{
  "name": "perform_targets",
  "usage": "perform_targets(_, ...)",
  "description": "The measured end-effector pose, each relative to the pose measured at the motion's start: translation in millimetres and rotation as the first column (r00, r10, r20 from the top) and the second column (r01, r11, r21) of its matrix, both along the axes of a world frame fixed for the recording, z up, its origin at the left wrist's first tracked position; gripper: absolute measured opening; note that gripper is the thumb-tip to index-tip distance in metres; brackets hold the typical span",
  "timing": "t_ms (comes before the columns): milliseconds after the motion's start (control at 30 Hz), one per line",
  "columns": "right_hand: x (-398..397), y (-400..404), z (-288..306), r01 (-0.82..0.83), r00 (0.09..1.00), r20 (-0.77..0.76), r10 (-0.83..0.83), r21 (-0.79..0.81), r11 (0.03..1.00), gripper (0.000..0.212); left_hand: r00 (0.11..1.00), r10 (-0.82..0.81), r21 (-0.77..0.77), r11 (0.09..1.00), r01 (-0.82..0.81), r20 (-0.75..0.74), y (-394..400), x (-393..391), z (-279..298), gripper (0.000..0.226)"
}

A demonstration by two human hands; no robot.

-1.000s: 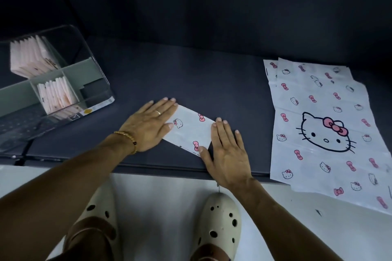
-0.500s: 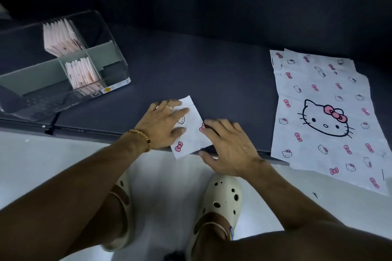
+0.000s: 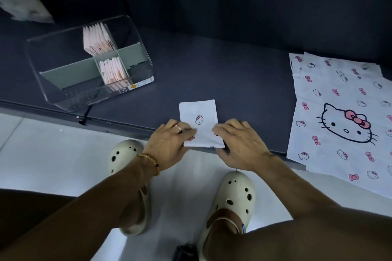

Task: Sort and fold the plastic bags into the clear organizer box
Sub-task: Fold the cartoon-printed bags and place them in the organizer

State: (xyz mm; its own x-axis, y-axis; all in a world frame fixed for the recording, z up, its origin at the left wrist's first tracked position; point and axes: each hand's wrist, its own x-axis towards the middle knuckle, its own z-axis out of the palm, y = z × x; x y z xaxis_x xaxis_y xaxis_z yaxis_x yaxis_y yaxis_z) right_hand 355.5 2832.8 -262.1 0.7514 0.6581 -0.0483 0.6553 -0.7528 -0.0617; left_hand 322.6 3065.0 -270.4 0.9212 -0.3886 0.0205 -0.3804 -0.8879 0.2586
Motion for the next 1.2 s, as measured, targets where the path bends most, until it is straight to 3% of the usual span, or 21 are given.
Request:
perform_targets(67, 2.1, 5.9, 3.1, 0.169, 0.982, -0.119, -0.149, 0.176, 0.97, 0.027, 0.99, 0.124, -0.209, 0.969, -0.134, -0.063, -1.7, 5.7, 3.5, 0.027)
perform_targets(133, 9.2, 13.1, 6.1, 0.424, 0.888, -0.331, -0.319, 0.324, 0.845, 0.017, 0.93, 0.294, -0.372, 0.856, -0.358, -0.219, -4.2, 16.4, 8.0, 0.022)
perform_targets(200, 19.3, 21.4, 6.9, 0.606, 0.771, -0.496, -0.4, 0.377, 0.7, 0.023, 0.847, 0.405, -0.431, 0.733, -0.526, -0.344, -6.9, 28.6, 9.9, 0.02)
perform_targets(300, 34.1, 32.9, 4.5, 0.743, 0.642, -0.608, -0.467, 0.344, 0.574, 0.025, 0.768, 0.536, -0.379, 0.669, -0.639, -0.349, -13.3, 41.0, 8.1, 0.018)
perform_targets(433, 51.4, 41.8, 0.0, 0.808, 0.544, -0.627, -0.558, 0.214, 0.548, 0.029, 0.726, 0.645, -0.153, 0.713, -0.684, -0.238, -18.9, 50.7, 1.4, 0.033)
perform_targets(500, 55.5, 44.2, 1.0, 0.828, 0.516, -0.628, -0.583, 0.189, 0.529, 0.029, 0.838, 0.545, -0.084, 0.834, -0.546, -0.03, -18.3, 52.6, -4.2, 0.036)
perform_targets(567, 55.5, 46.6, 2.2, 0.847, 0.492, -0.635, -0.595, 0.19, 0.497, 0.02, 0.953, 0.297, -0.041, 0.955, -0.295, 0.064, -17.5, 54.8, -10.8, 0.04)
perform_targets(600, 53.0, 47.5, 3.0, 0.845, 0.505, -0.605, -0.616, 0.201, 0.496, 0.017, 0.981, 0.189, -0.003, 0.982, -0.189, 0.04, -16.9, 56.0, -14.0, 0.043)
perform_targets(633, 50.1, 46.9, 2.6, 0.8, 0.586, -0.487, -0.647, 0.226, 0.555, 0.017, 0.992, 0.126, 0.04, 0.991, -0.126, 0.002, -16.1, 57.4, -17.2, 0.047)
perform_targets(667, 47.3, 44.4, 0.2, 0.692, 0.722, -0.267, -0.638, 0.252, 0.677, 0.018, 0.994, 0.105, 0.07, 0.992, -0.103, -0.02, -14.7, 58.7, -20.2, 0.049)
perform_targets(733, 42.1, 36.0, -8.2, 0.408, 0.888, 0.125, -0.443, 0.232, 0.883, 0.029, 0.995, 0.097, 0.103, 0.99, -0.094, -0.024, -11.9, 60.9, -23.0, 0.051)
perform_targets(767, 41.5, 31.6, -13.6, 0.31, 0.923, 0.176, -0.343, 0.187, 0.932, 0.036, 0.995, 0.093, 0.117, 0.989, -0.089, -0.029, -11.4, 60.7, -23.3, 0.051)
perform_targets(900, 39.5, 22.0, -35.3, 0.306, 0.952, -0.046, -0.302, 0.102, 0.947, 0.049, 0.997, 0.079, 0.126, 0.989, -0.08, 0.018, -10.0, 60.3, -21.0, 0.05)
perform_targets(1000, 37.0, 22.4, -41.9, 0.306, 0.952, -0.054, -0.302, 0.072, 0.949, 0.052, 0.99, -0.029, 0.161, 0.987, 0.007, 0.136, -25.1, 65.2, -14.4, 0.045)
perform_targets(1067, 37.0, 21.3, -43.4, 0.307, 0.952, -0.044, -0.304, 0.074, 0.949, 0.052, 0.991, -0.073, 0.11, 0.992, 0.06, 0.115, -43.5, 70.7, -15.2, 0.043)
perform_targets(1200, 36.5, 21.7, -43.1, 0.313, 0.95, -0.038, -0.311, 0.082, 0.946, 0.052, 0.996, -0.009, -0.015, 1.0, 0.011, 0.087, -53.8, 74.1, -21.9, 0.041)
